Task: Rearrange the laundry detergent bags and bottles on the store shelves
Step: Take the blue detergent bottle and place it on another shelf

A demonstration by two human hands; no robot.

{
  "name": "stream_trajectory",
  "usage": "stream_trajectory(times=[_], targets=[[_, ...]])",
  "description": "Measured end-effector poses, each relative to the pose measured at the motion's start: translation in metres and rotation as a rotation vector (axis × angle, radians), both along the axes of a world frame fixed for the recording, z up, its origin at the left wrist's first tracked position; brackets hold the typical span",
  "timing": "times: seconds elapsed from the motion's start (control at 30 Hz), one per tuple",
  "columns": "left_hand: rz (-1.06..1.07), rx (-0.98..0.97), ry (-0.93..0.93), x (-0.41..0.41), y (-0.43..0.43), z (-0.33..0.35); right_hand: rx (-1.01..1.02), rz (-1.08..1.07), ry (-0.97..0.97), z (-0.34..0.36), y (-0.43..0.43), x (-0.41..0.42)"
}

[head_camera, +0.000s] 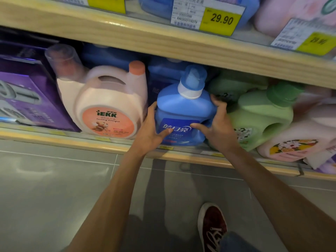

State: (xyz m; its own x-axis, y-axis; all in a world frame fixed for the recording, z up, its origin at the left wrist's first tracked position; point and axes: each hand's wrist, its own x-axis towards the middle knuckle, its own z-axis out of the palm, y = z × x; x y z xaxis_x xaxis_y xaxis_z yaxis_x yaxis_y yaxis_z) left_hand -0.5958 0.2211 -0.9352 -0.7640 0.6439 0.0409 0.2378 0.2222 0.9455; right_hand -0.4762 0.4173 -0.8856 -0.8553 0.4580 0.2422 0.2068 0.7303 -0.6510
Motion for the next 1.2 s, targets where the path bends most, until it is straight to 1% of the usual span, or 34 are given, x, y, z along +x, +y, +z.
stream_trajectory(times=[0.1,0.17,0.3,0.43,0.5,0.63,0.73,0.8,0.9,1.03,1.1,1.2], targets=[[-0.072,-0.022,-0.006,0.002,-0.006,0.008,0.046,0.002,-0.046,0.007,-0.004,0.003],[-0.128,-0.058,0.028,0.002,-0.010,0.015,0.069,0.020,-0.097,0.012,-0.005,0.008],[-0.192,-0.123,0.050,0.005,-0.023,0.024,0.066,0.057,-0.213,0.027,-0.007,0.017],[-0.277,-0.244,0.116,0.011,-0.040,0.045,0.138,0.045,-0.353,0.044,-0.012,0.023],[-0.303,-0.307,0.204,0.017,-0.051,0.060,0.189,0.023,-0.480,0.055,-0.022,0.027],[-0.328,-0.542,0.509,0.023,-0.073,0.094,0.386,0.032,-0.749,0.078,-0.046,0.039],[-0.299,-0.770,0.613,0.029,-0.082,0.128,0.472,0.111,-0.888,0.100,-0.058,0.046],[-0.303,-0.888,0.673,0.033,-0.084,0.153,0.535,0.195,-0.970,0.118,-0.066,0.050],[-0.319,-0.995,0.719,0.039,-0.085,0.185,0.569,0.255,-0.964,0.143,-0.077,0.056],[-0.298,-1.057,0.774,0.043,-0.090,0.224,0.539,0.258,-0.898,0.176,-0.090,0.058],[-0.284,-1.032,0.812,0.044,-0.095,0.244,0.529,0.252,-0.864,0.195,-0.095,0.057],[-0.240,-0.916,0.869,0.047,-0.103,0.273,0.547,0.247,-0.826,0.224,-0.100,0.054]])
